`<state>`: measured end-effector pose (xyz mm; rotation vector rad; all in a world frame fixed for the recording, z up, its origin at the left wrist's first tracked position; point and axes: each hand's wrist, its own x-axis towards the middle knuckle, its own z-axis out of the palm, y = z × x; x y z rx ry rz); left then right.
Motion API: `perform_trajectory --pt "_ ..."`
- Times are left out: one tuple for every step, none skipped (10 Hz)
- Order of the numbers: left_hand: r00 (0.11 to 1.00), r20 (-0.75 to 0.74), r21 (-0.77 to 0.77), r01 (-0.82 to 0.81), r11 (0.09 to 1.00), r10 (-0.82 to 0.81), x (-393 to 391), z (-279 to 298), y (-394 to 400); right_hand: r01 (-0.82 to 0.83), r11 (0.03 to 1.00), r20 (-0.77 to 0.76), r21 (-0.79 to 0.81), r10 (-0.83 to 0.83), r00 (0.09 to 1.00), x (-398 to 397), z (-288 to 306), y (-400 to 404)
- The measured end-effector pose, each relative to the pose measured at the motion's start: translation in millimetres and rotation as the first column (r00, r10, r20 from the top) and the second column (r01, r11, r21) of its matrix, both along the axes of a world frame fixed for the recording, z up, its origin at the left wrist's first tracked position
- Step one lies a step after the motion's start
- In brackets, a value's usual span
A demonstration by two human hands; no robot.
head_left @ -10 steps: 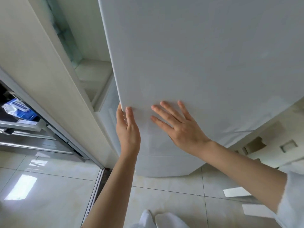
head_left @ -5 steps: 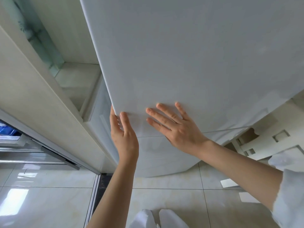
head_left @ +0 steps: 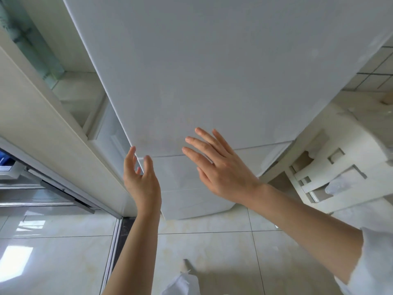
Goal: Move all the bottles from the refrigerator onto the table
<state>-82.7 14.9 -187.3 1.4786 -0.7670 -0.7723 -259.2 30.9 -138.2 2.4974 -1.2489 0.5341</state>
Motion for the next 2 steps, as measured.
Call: perform_trajectory --pt "0.999 0.036 -0.004 0.013 1.0 -0.013 -21 -8 40 0.003 1.0 0.043 0.005 -0.003 0.999 -29 -6 44" --pt "0.996 0.061 -0.016 0.064 0.998 -0.063 -50 -12 84 0.014 1.0 0.061 0.006 -0.015 0.998 -53 -11 87"
